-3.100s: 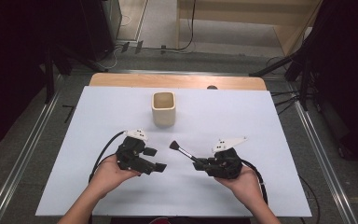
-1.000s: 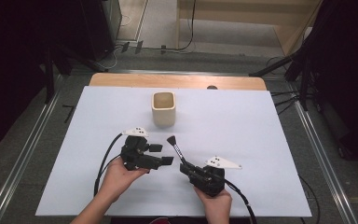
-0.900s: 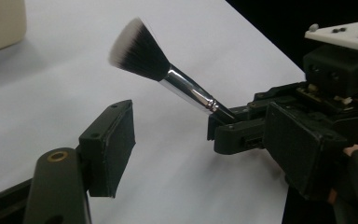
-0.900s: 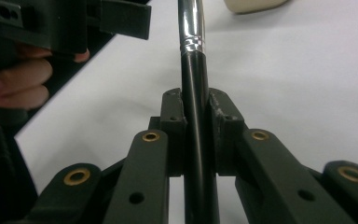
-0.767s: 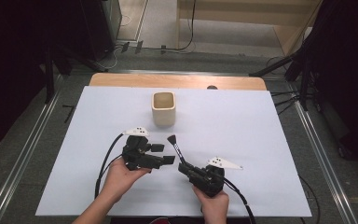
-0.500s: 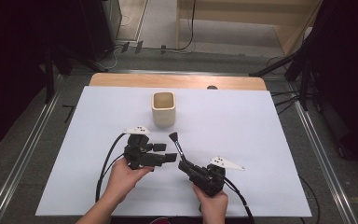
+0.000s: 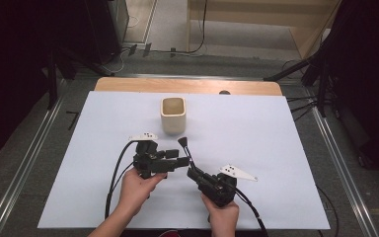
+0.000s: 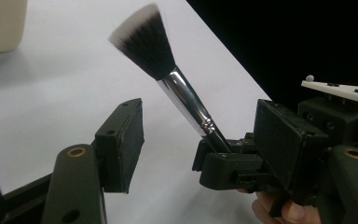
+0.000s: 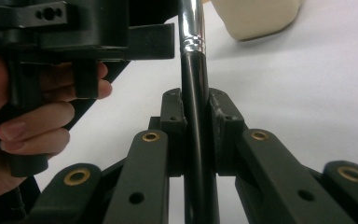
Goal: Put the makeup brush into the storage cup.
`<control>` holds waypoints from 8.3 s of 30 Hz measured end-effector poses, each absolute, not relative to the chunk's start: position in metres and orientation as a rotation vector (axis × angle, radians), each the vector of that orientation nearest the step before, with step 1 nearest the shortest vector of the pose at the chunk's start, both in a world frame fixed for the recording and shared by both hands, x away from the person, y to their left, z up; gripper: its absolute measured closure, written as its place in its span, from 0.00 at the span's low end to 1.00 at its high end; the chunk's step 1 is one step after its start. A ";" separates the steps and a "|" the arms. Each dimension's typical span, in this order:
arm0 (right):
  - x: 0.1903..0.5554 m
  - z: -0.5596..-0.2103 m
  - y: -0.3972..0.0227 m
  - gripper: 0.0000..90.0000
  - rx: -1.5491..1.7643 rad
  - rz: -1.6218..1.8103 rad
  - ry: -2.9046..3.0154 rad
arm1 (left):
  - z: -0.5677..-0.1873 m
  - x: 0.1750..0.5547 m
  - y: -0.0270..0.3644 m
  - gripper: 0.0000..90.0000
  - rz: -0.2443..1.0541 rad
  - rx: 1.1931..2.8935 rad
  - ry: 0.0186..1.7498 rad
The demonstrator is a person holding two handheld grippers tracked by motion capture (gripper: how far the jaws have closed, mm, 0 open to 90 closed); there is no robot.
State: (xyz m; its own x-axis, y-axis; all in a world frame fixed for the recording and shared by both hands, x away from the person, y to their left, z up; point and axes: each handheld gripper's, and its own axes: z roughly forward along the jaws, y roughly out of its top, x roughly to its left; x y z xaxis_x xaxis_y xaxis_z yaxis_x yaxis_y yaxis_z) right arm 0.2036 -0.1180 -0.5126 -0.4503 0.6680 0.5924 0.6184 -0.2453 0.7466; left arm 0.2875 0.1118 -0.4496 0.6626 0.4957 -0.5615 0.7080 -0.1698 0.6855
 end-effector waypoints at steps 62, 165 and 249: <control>0.222 -0.494 -0.105 0.40 1.446 1.584 2.181 | -0.456 0.302 0.120 0.87 -0.425 1.710 1.094; 0.257 -0.488 -0.128 0.89 1.280 1.774 2.509 | -0.444 0.300 0.141 0.39 -0.260 1.993 0.705; 0.301 -0.468 -0.119 0.89 1.331 1.639 2.415 | -0.463 0.264 0.214 0.26 0.093 2.213 0.716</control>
